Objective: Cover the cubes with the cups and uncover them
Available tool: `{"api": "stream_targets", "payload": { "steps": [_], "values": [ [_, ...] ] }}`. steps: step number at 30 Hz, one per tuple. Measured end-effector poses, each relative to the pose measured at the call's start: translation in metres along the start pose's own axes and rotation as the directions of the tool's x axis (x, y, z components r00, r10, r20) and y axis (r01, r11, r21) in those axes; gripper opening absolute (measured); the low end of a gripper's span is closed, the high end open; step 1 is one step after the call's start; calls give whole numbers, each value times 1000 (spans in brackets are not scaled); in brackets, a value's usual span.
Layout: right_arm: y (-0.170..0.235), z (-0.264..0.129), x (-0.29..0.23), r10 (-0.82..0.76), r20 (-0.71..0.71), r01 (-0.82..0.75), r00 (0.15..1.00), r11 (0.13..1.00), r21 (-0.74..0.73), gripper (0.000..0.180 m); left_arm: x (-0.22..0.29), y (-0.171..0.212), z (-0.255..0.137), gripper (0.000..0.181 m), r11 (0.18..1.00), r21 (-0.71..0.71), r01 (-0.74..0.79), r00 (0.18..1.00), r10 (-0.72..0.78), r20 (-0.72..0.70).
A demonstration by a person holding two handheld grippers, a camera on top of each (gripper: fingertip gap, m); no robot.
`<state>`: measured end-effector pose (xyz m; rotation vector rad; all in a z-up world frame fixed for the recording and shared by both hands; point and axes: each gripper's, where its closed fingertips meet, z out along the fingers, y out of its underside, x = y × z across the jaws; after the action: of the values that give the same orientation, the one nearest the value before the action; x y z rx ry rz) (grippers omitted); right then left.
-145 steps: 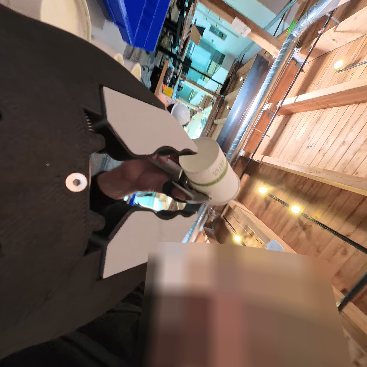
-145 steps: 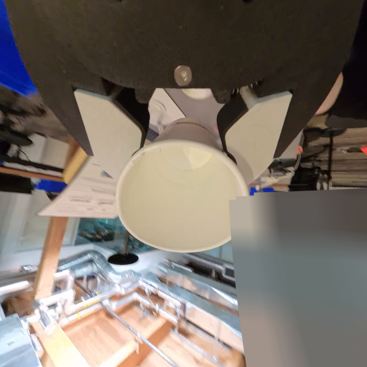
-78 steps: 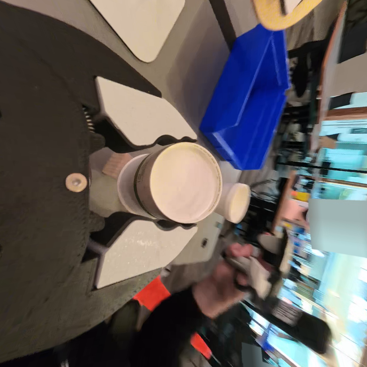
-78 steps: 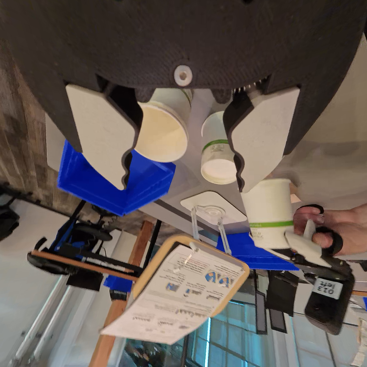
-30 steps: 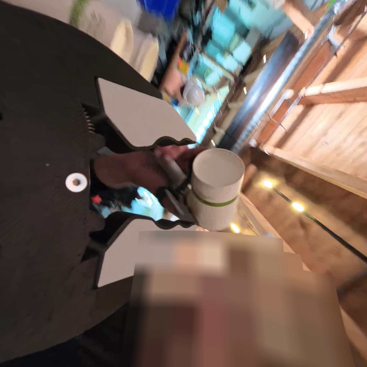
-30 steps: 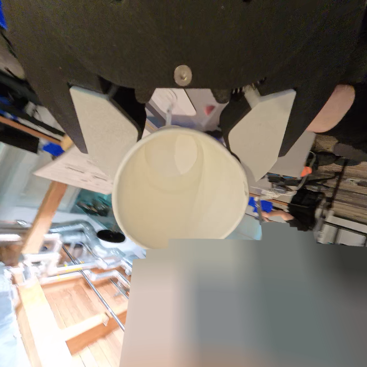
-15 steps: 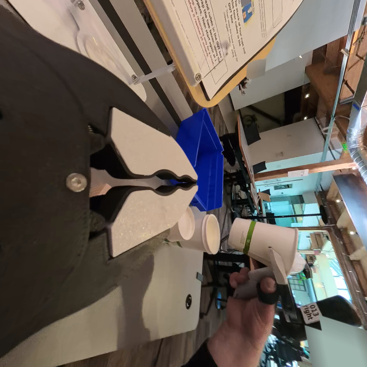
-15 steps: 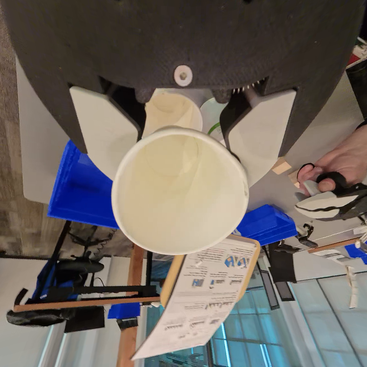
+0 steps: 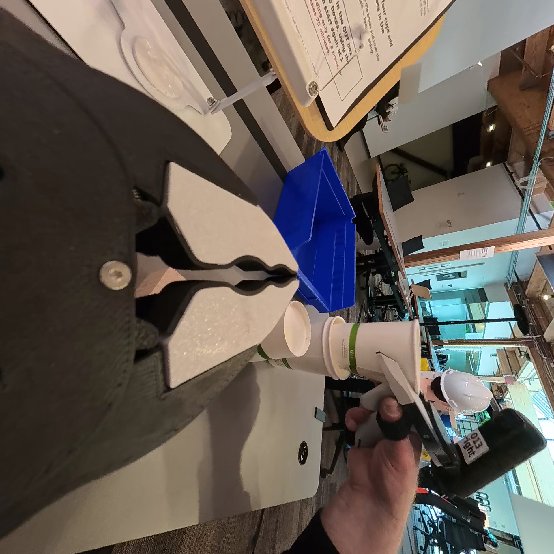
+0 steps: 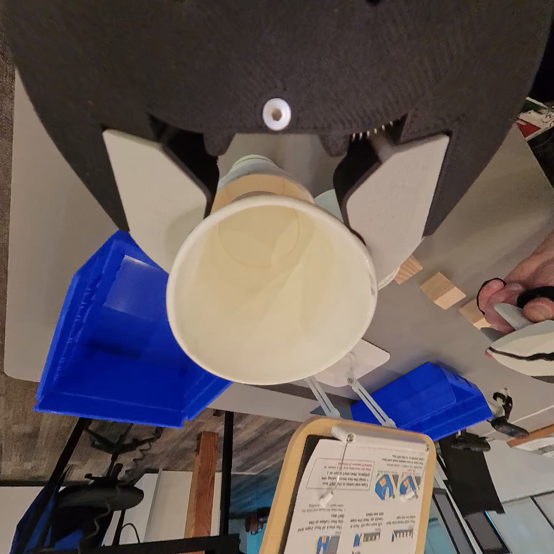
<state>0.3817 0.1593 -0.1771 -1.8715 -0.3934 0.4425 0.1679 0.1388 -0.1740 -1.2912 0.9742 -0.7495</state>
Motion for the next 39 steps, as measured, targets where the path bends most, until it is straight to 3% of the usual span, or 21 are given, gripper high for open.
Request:
{"api": "stream_targets", "payload": {
  "steps": [1, 5, 10, 17, 20, 24, 30, 34, 39],
  "values": [
    [3, 2, 0, -5, -6, 4, 1000, 1000, -10, 99, 0, 1, 0, 0, 1000, -2, 0, 1000, 0, -2],
    [12, 9, -1, -18, -7, 18, 1000, 999, -37, 106, 3, 2, 2, 2, 1000, -15, -6, 1000, 5, -10],
    [10, 7, 4, -48, -70, 46, 996, 999, -25, 129, 5, 4, 5, 15, 999, -32, 0, 1000, -1, -25],
    [1, -7, 3, -69, -84, 72, 994, 997, 30, 122, 21, 8, 22, 45, 994, -104, -33, 995, 23, -98],
    [-2, -14, 2, -81, -102, 86, 992, 995, 50, 120, 41, 16, 37, 57, 978, -180, -101, 978, 64, -199],
    [-2, -21, 0, -87, -111, 94, 990, 994, 63, 117, 63, 17, 53, 51, 944, -187, -273, 932, 212, -292],
    [0, -26, -5, -103, -93, 110, 990, 991, 74, 116, 80, 28, 73, 52, 879, -222, -421, 856, 304, -418],
    [0, -30, -9, -109, -81, 117, 991, 989, 95, 114, 67, 32, 83, 79, 890, -284, -356, 892, 233, -386],
    [1, -33, -13, -106, -66, 113, 992, 986, 122, 111, 57, 53, 96, 124, 910, -401, -104, 946, -34, -323]
  ]
}}
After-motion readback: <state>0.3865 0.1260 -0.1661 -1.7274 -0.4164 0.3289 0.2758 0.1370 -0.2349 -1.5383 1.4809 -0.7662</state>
